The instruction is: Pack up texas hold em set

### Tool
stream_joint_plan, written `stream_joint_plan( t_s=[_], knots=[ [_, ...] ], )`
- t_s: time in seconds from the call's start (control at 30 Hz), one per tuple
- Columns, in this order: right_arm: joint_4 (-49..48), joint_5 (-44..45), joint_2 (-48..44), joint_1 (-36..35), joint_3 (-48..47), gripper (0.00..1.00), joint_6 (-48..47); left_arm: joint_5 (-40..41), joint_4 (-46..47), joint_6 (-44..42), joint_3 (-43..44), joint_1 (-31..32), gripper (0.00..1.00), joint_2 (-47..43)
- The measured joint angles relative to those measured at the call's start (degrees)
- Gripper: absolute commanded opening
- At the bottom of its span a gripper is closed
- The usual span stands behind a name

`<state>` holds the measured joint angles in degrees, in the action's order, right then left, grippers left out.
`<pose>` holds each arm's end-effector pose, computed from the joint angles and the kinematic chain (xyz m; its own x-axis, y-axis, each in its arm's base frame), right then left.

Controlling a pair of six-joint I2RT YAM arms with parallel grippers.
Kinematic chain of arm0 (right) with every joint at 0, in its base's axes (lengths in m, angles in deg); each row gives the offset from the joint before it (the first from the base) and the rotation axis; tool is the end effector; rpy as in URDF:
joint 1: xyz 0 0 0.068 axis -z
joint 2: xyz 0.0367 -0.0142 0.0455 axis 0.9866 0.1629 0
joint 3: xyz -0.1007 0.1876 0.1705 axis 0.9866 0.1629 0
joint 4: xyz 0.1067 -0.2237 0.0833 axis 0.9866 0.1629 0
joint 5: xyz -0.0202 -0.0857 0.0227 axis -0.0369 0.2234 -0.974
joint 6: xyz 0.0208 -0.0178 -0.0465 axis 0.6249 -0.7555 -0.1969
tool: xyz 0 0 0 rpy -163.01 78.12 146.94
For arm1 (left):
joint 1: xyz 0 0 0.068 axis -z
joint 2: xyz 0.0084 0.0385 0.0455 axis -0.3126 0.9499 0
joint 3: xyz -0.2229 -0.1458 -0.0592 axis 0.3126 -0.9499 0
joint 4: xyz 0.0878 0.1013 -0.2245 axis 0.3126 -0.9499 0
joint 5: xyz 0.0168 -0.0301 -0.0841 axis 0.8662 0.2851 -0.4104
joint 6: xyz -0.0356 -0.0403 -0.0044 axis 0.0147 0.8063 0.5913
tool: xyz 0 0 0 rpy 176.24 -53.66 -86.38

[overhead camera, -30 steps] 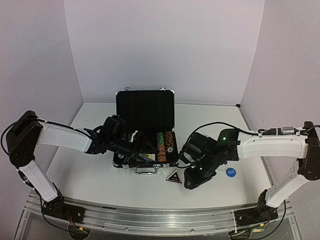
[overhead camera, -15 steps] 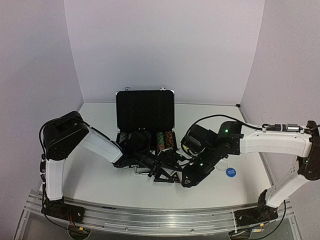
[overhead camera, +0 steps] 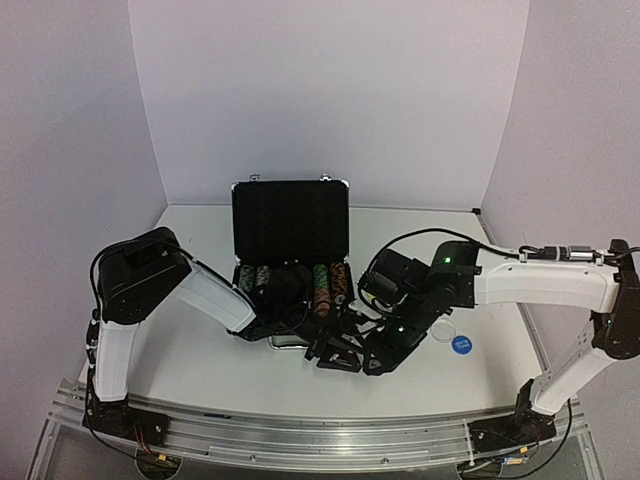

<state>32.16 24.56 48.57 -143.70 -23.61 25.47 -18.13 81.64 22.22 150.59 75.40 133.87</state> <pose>0.1341 0.2712 0.2494 -0.6503 -0.6959 -0.3047 -0.7560 0.6323 0.1692 0.1970 -0.3663 0.1342 -0.8117 0.5623 0.1579 -0.0693 0.1757 -0.9820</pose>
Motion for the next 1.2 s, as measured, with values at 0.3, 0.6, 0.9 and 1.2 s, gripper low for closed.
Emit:
stream_joint_plan(
  t_s=[0.3, 0.6, 0.9, 1.2],
  knots=[
    [0.16, -0.22, 0.0, -0.27, -0.37, 0.06, -0.88, -2.24, -0.02, -1.15, 0.87, 1.39, 0.37, 0.25],
    [0.34, -0.22, 0.0, -0.86, -0.37, 0.06, -2.26, -3.41, -0.21, -1.96, 1.57, 2.07, 0.35, 0.35],
    [0.52, -0.42, -0.08, -1.27, -0.37, 0.06, -3.55, -4.47, -0.56, -2.61, 2.06, 2.55, 0.1, 0.36],
    [1.14, 0.58, -0.52, -1.49, -0.37, 0.1, -4.37, -4.82, -7.03, -6.14, 4.05, 2.77, 0.0, 0.33]
  ],
)
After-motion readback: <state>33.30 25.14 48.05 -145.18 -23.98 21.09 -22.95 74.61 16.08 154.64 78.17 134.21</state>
